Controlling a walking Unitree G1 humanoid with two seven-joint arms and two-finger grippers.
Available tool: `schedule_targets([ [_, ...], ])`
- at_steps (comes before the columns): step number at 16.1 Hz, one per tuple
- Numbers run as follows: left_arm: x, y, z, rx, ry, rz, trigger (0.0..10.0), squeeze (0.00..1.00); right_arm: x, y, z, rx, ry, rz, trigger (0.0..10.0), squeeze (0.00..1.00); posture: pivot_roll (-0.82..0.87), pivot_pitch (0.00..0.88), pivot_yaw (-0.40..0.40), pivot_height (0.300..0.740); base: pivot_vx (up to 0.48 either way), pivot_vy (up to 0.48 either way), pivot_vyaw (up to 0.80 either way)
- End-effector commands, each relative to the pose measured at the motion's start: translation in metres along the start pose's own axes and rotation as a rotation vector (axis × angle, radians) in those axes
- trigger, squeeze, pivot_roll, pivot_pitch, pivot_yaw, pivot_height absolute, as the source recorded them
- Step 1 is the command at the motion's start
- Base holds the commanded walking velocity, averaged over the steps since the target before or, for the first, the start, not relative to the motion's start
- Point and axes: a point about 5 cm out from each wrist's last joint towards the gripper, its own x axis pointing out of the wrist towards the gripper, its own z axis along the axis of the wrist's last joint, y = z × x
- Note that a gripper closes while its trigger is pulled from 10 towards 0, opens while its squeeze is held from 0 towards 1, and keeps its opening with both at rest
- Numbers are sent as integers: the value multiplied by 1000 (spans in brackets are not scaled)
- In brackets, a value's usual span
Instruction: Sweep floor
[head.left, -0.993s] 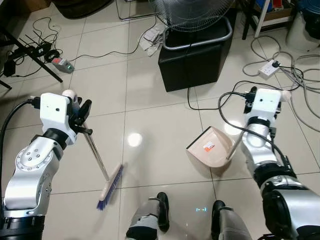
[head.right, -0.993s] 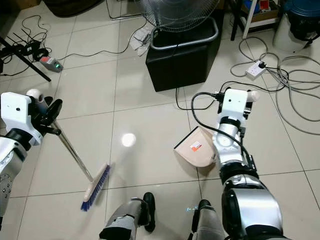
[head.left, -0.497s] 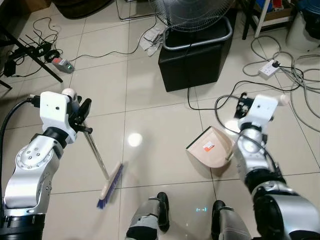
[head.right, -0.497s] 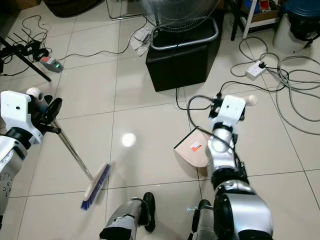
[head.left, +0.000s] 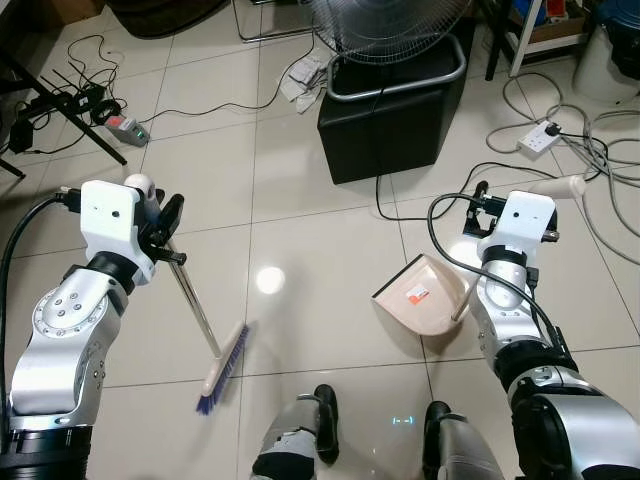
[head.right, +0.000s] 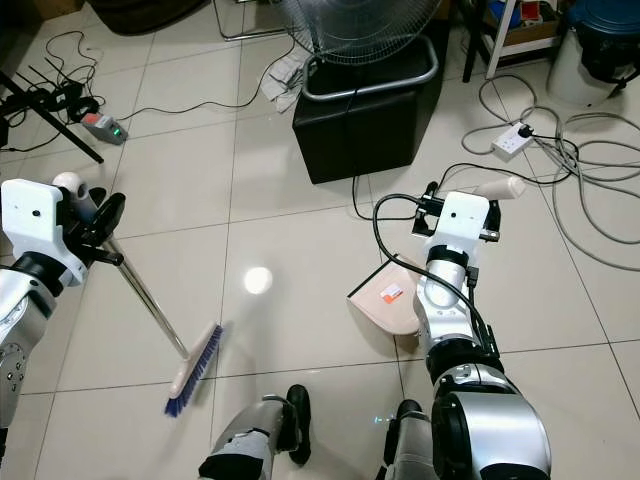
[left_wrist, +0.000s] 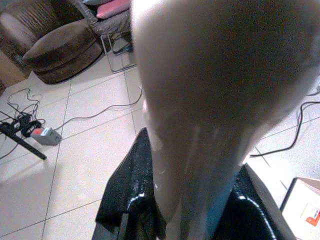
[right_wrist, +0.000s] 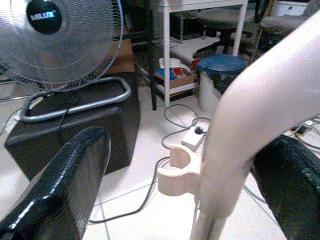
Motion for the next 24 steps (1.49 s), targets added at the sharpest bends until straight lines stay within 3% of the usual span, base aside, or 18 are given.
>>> schedule_targets([
  [1, -4, 6, 5, 22, -15, 28, 10000, 0, -2, 3, -3, 0, 19, 7, 10000, 871, 232, 239, 243, 740, 0, 0, 0],
  [2, -4, 7, 5, 22, -15, 28, 10000, 0, -1, 2, -3, 1, 21, 6, 10000, 31, 234, 240, 243, 740, 0, 0, 0],
  [7, -5, 7, 7, 21, -19, 3, 10000, 0, 5, -2, 0, -21, 34, -36, 10000, 0, 240, 242, 244, 740, 0, 0, 0],
  [11, -5, 3, 7, 19, -22, -10, 10000, 0, 6, -6, 0, -103, 31, -104, 10000, 0, 242, 243, 244, 740, 0, 0, 0],
  [24, -8, 7, 8, 36, -23, -11, 10000, 0, 25, -21, 15, -98, 9, -163, 10000, 0, 256, 242, 244, 740, 0, 0, 0],
])
